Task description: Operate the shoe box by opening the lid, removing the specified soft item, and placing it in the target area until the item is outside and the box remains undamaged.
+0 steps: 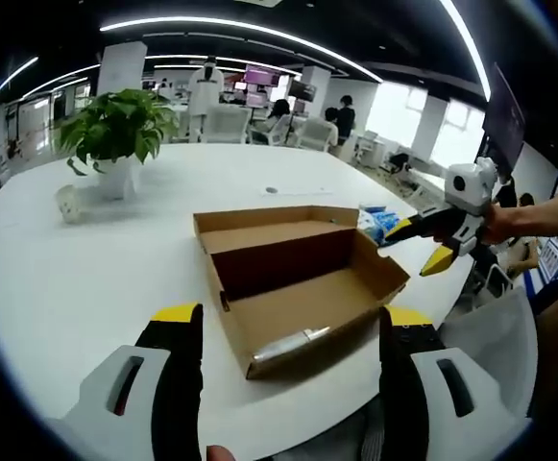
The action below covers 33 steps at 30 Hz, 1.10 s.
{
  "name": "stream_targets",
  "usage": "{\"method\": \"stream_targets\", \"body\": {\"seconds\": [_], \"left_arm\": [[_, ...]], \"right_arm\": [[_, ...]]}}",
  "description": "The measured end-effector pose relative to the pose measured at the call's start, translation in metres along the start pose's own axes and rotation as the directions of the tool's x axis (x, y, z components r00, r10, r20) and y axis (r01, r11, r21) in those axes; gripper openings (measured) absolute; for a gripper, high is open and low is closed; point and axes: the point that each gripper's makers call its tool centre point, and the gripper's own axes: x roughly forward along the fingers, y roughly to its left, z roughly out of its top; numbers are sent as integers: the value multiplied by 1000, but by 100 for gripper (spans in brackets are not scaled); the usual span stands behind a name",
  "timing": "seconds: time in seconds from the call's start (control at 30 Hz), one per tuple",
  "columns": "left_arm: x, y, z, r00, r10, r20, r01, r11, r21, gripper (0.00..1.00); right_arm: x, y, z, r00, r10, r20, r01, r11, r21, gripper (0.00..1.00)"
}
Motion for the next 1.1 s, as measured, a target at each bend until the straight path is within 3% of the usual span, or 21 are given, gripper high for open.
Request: {"method": "stream_targets", "body": {"seconds": [0.4,0.73,0.93,1.1], "left_arm": [[-1,3,-12,999,-9,-32,9,1000,8,74],[24,0,9,996,-40,-74,50,990,130,73],[50,-8,13,982,-80,-173,131,943,307,74],[67,-17,8,956,-143,-256,230,909,349,73]], "right_arm": [[-4,8,-19,1000,-20,-14,21,999,40,50],[-13,7,-22,999,-41,-12,41,997,63,50],[-20,10,-27,999,-49,-22,51,997,65,51],[-27,10,-31,997,-67,-23,69,994,82,52]]}}
